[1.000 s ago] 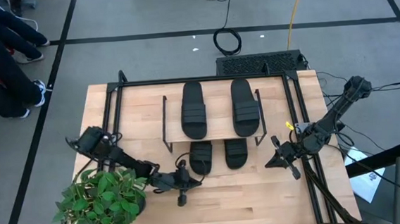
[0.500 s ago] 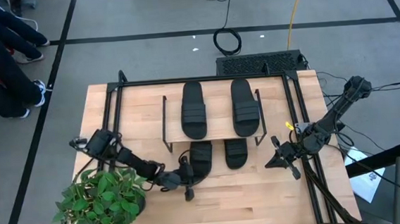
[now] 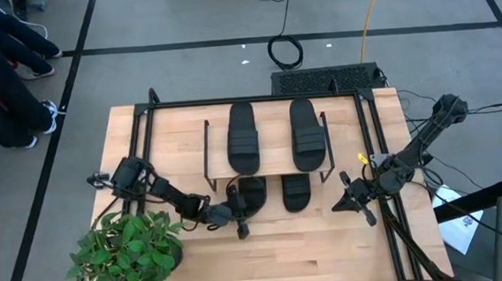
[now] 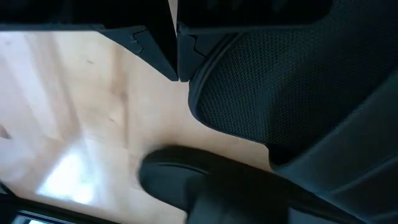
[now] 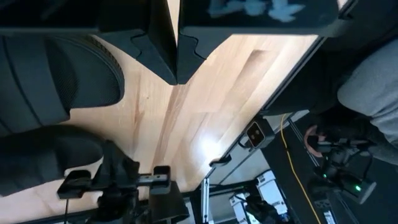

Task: Pick and place slides into the shelf
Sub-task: Adjust the slides under the shelf, then adjust the shelf

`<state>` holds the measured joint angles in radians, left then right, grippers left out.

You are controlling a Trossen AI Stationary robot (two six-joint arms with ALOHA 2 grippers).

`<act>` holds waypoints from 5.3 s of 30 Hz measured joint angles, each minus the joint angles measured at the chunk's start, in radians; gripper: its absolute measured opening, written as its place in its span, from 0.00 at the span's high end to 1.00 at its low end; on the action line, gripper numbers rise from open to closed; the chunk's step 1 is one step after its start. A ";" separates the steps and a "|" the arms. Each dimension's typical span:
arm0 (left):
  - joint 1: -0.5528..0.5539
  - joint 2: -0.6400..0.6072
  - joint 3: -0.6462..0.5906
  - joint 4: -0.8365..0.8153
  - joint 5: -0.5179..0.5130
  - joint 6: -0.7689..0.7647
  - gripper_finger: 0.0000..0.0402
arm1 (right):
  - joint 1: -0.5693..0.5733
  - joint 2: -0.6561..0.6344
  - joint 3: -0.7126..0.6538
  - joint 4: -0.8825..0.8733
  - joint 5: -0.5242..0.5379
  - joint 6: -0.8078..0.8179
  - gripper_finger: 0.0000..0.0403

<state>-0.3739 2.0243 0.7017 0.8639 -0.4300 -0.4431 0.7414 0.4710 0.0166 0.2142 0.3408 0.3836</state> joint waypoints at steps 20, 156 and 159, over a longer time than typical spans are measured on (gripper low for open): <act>-0.130 -0.026 0.000 0.141 0.142 0.311 1.00 | 0.125 0.474 -0.001 0.419 0.061 0.153 1.00; -0.034 -1.174 -0.615 -0.020 0.115 0.687 1.00 | -0.608 -0.470 0.212 -0.322 -0.373 -0.429 1.00; -0.030 -1.282 -0.675 -0.023 0.115 0.641 1.00 | -0.607 -0.470 0.212 -0.331 -0.351 -0.441 1.00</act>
<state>-0.4044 0.7420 0.0263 0.8410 -0.3153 0.1977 0.1341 0.0006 0.2291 -0.1171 -0.0098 -0.0577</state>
